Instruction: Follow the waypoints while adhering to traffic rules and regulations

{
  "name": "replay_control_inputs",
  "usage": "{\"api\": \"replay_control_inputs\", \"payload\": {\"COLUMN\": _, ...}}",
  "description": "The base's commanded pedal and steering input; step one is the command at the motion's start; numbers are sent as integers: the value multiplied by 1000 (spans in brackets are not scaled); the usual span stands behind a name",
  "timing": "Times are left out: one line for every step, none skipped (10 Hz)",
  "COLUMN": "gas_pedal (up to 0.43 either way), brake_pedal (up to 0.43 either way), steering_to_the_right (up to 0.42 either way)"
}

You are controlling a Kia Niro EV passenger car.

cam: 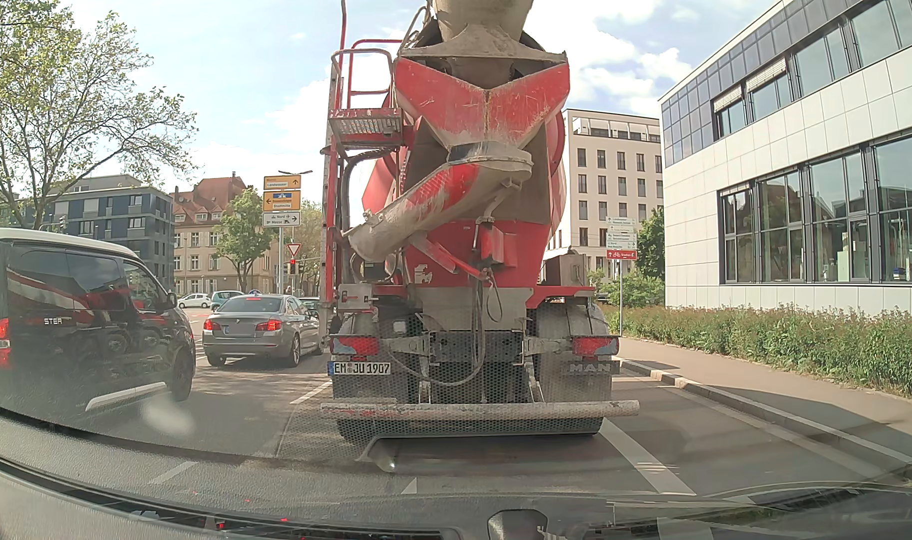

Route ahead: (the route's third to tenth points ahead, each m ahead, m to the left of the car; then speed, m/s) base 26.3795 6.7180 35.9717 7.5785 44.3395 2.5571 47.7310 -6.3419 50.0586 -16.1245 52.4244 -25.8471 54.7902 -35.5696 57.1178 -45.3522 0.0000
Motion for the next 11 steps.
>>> {"api": "replay_control_inputs", "payload": {"gas_pedal": 0, "brake_pedal": 238, "steering_to_the_right": -14}}
{"api": "replay_control_inputs", "payload": {"gas_pedal": 0, "brake_pedal": 238, "steering_to_the_right": -14}}
{"api": "replay_control_inputs", "payload": {"gas_pedal": 0, "brake_pedal": 238, "steering_to_the_right": -14}}
{"api": "replay_control_inputs", "payload": {"gas_pedal": 0, "brake_pedal": 238, "steering_to_the_right": -14}}
{"api": "replay_control_inputs", "payload": {"gas_pedal": 0, "brake_pedal": 238, "steering_to_the_right": -14}}
{"api": "replay_control_inputs", "payload": {"gas_pedal": 0, "brake_pedal": 238, "steering_to_the_right": -14}}
{"api": "replay_control_inputs", "payload": {"gas_pedal": 0, "brake_pedal": 238, "steering_to_the_right": -14}}
{"api": "replay_control_inputs", "payload": {"gas_pedal": 0, "brake_pedal": 238, "steering_to_the_right": -14}}
{"api": "replay_control_inputs", "payload": {"gas_pedal": 0, "brake_pedal": 238, "steering_to_the_right": -14}}
{"api": "replay_control_inputs", "payload": {"gas_pedal": 0, "brake_pedal": 238, "steering_to_the_right": -14}}
{"api": "replay_control_inputs", "payload": {"gas_pedal": 0, "brake_pedal": 238, "steering_to_the_right": -14}}
